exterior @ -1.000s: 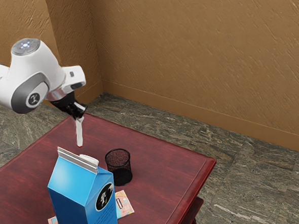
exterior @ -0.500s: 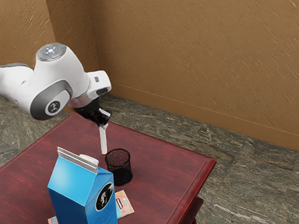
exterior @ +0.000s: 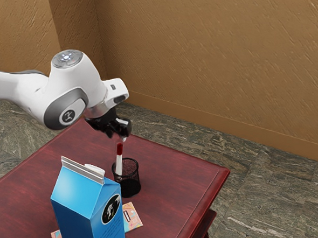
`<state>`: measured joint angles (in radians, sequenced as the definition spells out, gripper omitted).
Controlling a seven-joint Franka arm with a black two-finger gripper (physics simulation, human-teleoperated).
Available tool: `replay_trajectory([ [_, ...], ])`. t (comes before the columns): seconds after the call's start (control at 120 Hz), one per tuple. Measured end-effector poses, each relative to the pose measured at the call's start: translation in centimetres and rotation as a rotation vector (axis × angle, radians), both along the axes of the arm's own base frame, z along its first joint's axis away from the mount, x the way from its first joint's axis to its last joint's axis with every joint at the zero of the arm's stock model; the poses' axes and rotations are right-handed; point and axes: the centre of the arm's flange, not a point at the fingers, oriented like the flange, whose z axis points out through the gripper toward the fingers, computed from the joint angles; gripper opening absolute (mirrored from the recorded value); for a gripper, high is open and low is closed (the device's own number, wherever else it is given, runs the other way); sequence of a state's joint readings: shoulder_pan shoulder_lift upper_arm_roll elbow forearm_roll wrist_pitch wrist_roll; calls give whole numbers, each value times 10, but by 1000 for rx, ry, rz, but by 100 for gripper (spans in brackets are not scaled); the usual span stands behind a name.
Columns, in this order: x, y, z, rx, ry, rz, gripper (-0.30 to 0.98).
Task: Put the marker into the pen holder.
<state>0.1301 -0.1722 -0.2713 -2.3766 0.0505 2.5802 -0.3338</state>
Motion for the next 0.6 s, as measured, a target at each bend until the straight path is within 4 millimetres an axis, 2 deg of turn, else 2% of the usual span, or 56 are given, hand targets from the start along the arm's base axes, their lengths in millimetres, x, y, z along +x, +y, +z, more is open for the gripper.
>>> replay_trajectory([
  [0.083, 1, 6, -1, -8, 8, 21, 40],
  [0.125, 9, 16, 11, -16, -5, 45, 45],
  [0.2, 38, 28, 73, -31, -39, 81, 52],
  [0.267, 54, 46, 126, -30, -32, 110, 56],
  [0.367, 69, 94, 191, -1, 14, 164, 61],
  [0.467, 67, 113, 210, 32, 107, 174, 64],
  [0.558, 63, 115, 203, 36, 205, 159, 66],
  [0.6, 68, 114, 202, 37, 232, 148, 66],
])
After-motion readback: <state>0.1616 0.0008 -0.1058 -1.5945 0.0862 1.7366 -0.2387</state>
